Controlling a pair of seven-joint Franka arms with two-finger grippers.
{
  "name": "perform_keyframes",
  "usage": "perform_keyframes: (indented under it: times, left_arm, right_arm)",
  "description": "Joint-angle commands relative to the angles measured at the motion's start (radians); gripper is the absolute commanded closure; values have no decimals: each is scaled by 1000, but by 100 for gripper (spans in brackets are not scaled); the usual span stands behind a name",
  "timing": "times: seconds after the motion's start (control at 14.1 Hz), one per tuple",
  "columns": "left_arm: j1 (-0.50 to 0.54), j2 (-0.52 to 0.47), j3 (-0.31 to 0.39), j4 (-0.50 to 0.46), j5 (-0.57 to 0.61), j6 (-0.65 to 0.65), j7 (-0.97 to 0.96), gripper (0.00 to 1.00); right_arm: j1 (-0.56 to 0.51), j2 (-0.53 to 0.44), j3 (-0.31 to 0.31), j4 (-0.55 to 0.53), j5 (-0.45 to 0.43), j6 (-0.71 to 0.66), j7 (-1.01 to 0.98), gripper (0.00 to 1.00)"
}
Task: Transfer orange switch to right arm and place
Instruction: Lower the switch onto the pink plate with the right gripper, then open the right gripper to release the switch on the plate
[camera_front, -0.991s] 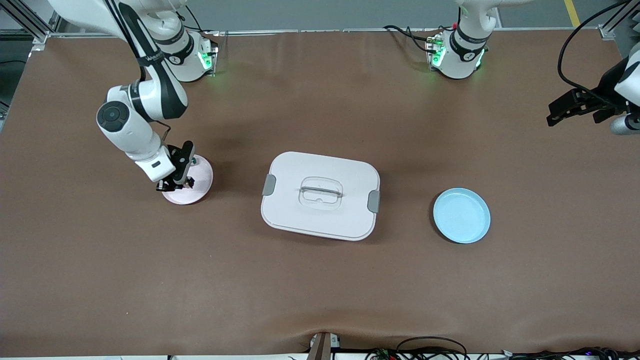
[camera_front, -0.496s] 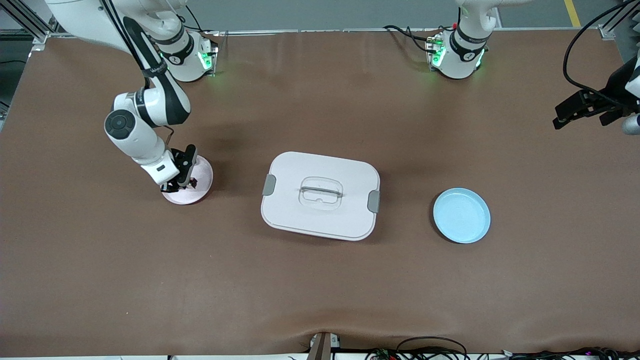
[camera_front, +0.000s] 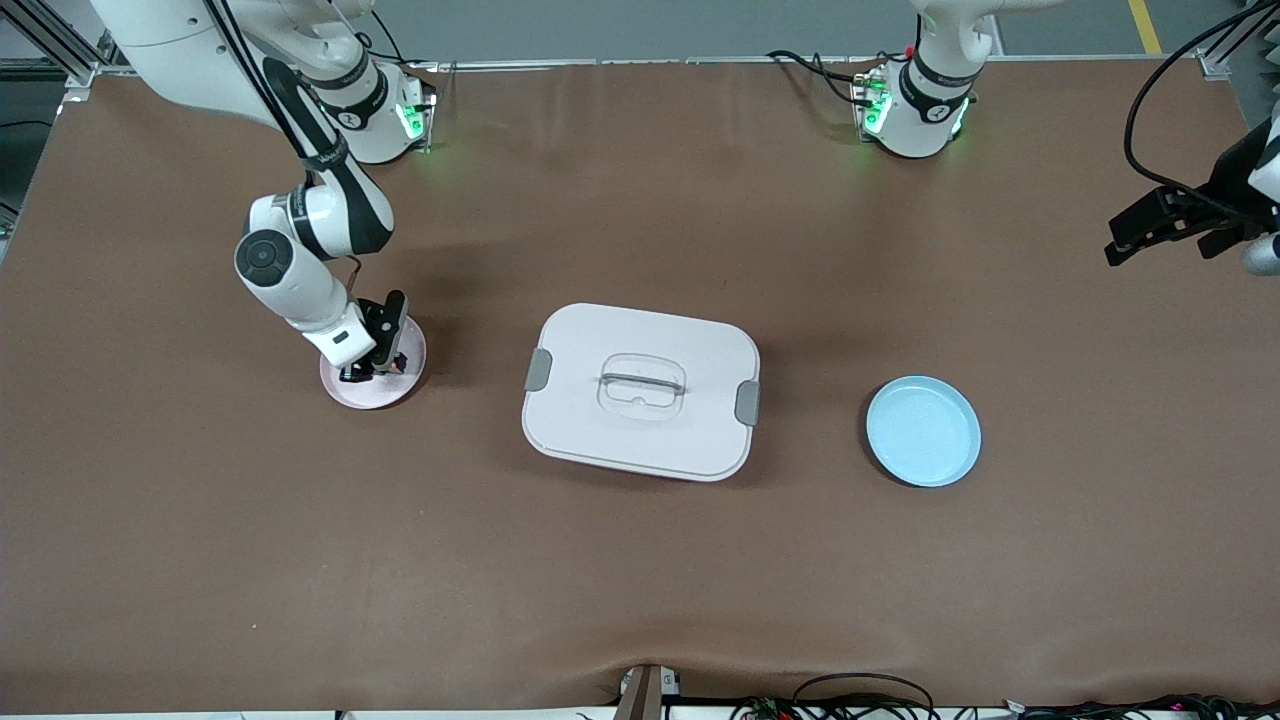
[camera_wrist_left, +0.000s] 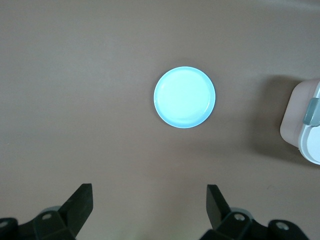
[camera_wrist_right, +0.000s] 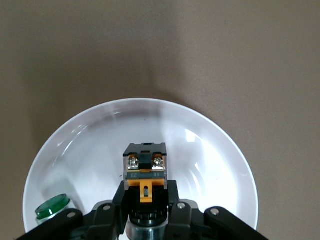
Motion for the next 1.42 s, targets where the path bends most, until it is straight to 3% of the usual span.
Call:
perform_keyframes:
  times: [0.0,0.07,0.14,0.78,1.35]
  left_arm:
    - [-1,-20,-5,-19,-11,13,-1,0]
    - [-1,-21,-5,-23,-9,11,-1,0]
    - [-1,-23,-5,-23,-9,8,-1,0]
    - [-2,-38,-38,-16,-8,-27,28,0]
    - [4,-50,-34,-11,-9,-51,28,0]
  right_arm:
    - [-4,1,5,-3,-45,6,-2,100]
    - [-13,1,5,-3,-45,4,8,91]
    - [-13,-1,5,-3,-46,2,8,1]
    - [-30,-30,6,11,-43,-79,14,0]
    - [-29,-146,8,213,-29,-560,32,0]
